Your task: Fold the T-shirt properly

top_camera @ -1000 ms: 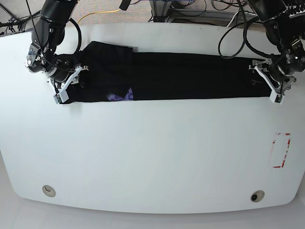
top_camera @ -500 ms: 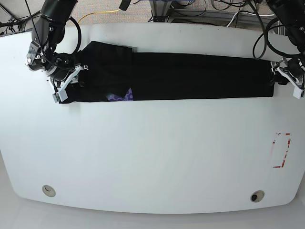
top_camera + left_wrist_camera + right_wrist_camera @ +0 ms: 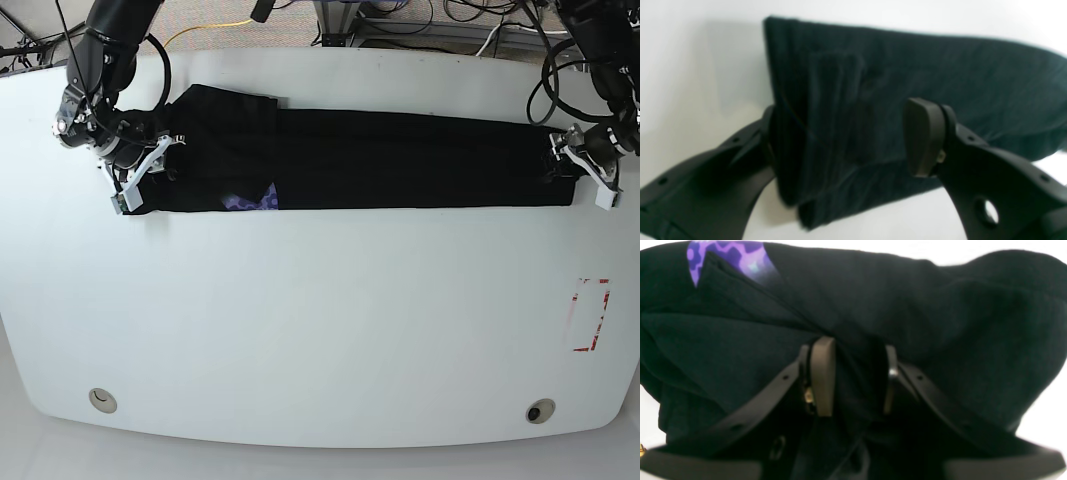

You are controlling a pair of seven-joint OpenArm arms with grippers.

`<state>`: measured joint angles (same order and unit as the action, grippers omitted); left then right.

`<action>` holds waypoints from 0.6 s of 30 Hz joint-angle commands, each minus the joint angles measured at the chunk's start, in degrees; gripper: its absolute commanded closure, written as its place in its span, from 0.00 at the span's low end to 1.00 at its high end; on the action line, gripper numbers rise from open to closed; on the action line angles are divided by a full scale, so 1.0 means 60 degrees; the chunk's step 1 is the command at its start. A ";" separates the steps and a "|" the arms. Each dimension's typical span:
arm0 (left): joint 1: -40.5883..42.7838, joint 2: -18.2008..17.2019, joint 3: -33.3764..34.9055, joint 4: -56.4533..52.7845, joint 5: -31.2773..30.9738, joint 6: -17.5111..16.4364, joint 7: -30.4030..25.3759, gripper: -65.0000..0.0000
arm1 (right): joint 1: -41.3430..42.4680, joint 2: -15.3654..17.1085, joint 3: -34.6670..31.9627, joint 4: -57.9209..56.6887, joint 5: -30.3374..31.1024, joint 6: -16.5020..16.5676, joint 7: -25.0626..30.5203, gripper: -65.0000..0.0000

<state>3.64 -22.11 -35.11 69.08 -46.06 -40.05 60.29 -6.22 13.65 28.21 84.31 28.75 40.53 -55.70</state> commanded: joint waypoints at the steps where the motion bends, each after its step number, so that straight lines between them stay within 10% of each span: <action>1: -0.0013 -0.0132 0.0101 -0.0151 0.0183 0.0009 0.0230 0.46 | -0.0026 0.0106 0.0039 0.0050 -0.0419 -0.0089 -0.0438 0.70; 6: 0.0031 -0.0132 0.0072 -0.0121 0.0183 0.0009 0.0200 0.99 | -0.0041 0.0091 0.0054 0.0036 -0.0419 -0.0089 -0.0438 0.70; 18: 0.1262 0.0952 0.0805 0.5886 0.0197 0.0009 0.0405 0.94 | -0.0055 0.0077 0.0010 0.0036 -0.0419 -0.0089 -0.0423 0.70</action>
<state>11.84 -16.29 -32.27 99.94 -43.22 -39.70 63.33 -6.39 13.65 28.45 84.33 28.91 40.56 -55.66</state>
